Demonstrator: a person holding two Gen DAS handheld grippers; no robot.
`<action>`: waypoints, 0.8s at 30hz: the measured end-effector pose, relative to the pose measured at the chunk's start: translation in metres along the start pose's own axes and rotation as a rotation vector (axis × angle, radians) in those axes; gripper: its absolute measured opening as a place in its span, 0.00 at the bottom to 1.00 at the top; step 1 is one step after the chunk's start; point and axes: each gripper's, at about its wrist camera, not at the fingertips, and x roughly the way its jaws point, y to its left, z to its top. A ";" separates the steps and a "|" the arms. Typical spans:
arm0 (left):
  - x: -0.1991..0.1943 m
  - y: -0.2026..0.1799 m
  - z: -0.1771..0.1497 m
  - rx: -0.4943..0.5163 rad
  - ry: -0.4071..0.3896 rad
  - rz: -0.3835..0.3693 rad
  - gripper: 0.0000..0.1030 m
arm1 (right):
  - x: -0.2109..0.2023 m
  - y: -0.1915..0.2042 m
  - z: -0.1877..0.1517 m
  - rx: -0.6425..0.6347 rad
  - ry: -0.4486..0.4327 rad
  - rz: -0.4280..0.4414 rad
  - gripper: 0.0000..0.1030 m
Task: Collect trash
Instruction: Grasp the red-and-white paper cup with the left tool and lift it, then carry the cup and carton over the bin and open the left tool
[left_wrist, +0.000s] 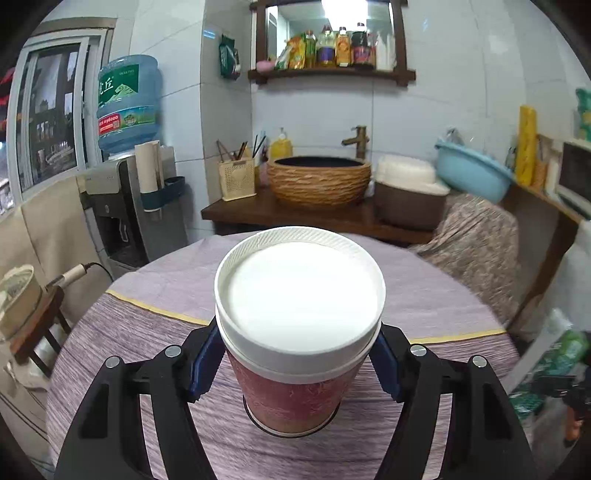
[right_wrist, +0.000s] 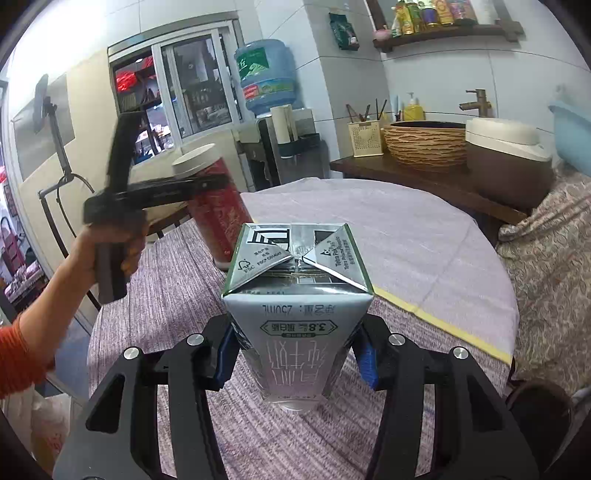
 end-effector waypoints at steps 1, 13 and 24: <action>-0.009 -0.004 -0.002 -0.019 -0.010 -0.025 0.66 | -0.005 0.001 -0.003 0.009 -0.006 -0.004 0.51; -0.094 -0.082 -0.033 -0.116 -0.137 -0.278 0.66 | -0.088 0.000 -0.046 0.050 -0.095 -0.188 0.51; -0.065 -0.194 -0.043 -0.059 -0.085 -0.550 0.66 | -0.162 -0.062 -0.103 0.206 -0.096 -0.465 0.51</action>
